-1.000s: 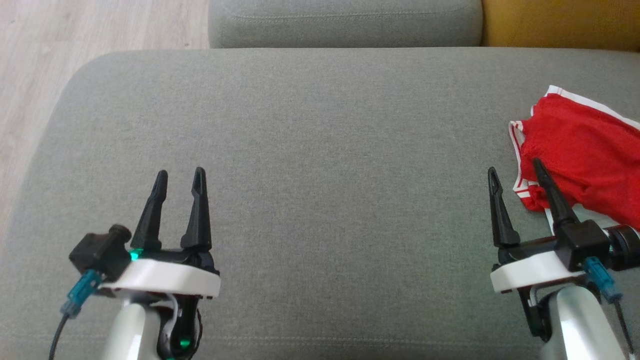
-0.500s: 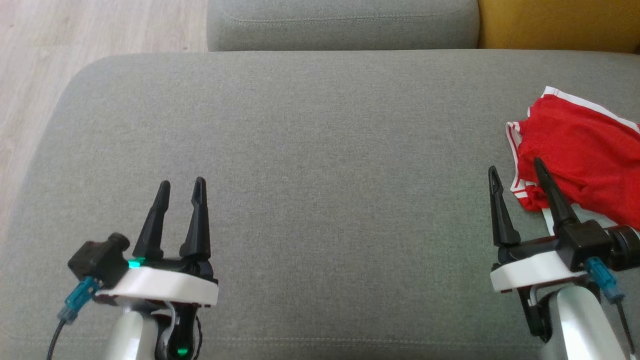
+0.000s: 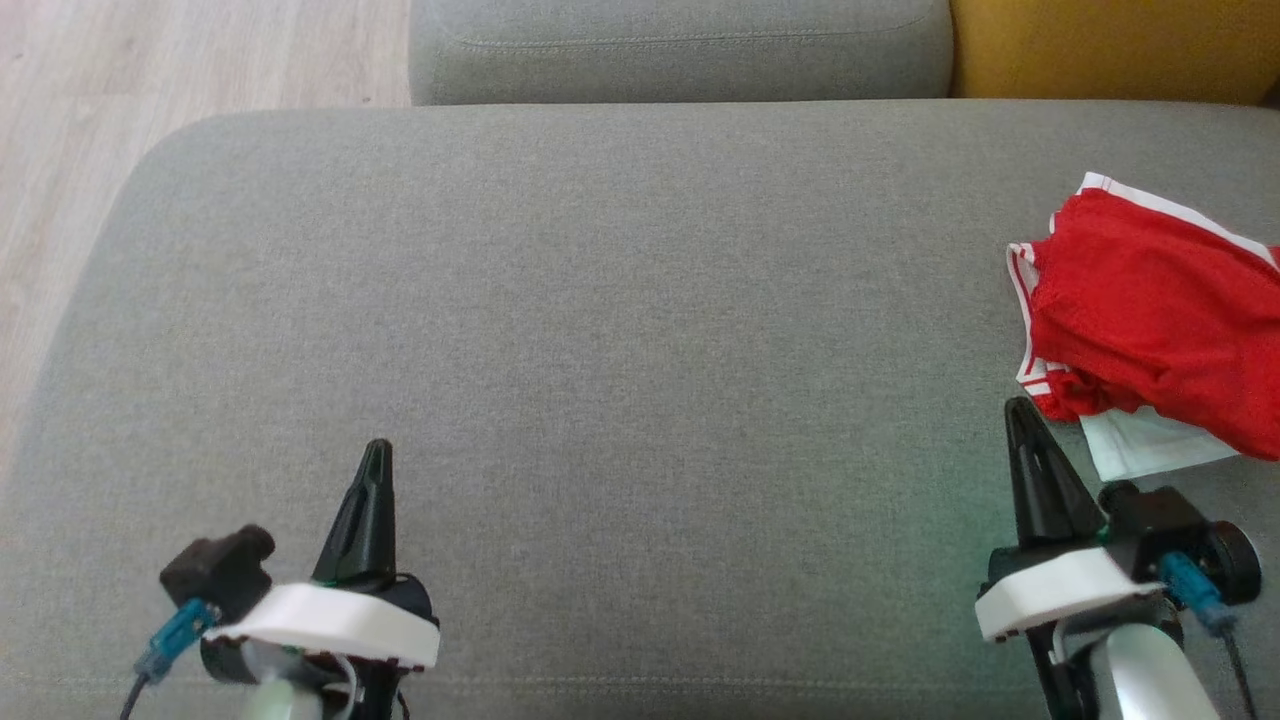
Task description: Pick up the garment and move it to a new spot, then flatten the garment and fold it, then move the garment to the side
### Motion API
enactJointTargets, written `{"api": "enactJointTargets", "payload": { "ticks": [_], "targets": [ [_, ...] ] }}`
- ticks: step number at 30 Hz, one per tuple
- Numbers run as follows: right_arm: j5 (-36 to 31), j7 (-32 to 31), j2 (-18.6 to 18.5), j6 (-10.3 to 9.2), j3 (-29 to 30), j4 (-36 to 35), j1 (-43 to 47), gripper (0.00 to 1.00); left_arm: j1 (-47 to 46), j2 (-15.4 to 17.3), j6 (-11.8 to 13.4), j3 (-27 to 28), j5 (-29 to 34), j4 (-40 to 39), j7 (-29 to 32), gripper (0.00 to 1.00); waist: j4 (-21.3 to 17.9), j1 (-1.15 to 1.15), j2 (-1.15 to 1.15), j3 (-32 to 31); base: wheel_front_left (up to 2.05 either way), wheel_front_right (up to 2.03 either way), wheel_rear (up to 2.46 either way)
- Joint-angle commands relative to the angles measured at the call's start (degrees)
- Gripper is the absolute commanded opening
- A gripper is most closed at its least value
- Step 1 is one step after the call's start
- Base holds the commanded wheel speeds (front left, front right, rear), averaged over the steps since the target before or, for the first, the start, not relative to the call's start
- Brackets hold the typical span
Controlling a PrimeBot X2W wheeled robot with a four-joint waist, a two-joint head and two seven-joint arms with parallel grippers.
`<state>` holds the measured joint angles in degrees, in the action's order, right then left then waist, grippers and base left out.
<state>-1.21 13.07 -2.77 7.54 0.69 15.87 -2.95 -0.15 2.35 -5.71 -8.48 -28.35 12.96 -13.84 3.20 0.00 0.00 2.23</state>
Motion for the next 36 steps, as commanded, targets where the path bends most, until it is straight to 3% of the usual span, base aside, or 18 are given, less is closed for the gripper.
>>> {"api": "enactJointTargets", "payload": {
  "ticks": [1,36],
  "targets": [
    [1.68,-0.29,-0.16,0.0,0.43,-1.87,-2.57,0.0,-2.53,0.21,-0.11,0.59,-1.16,-2.02,0.23,0.0,-0.02,0.0,0.0,-0.02,0.0,0.0,0.0],
    [28.24,-5.69,-0.14,-0.02,1.82,-2.07,-2.58,0.0,-3.52,0.9,-0.6,3.93,-19.97,-1.11,5.39,0.0,-0.94,0.0,0.0,-0.6,0.0,0.0,0.0]
  ]
}}
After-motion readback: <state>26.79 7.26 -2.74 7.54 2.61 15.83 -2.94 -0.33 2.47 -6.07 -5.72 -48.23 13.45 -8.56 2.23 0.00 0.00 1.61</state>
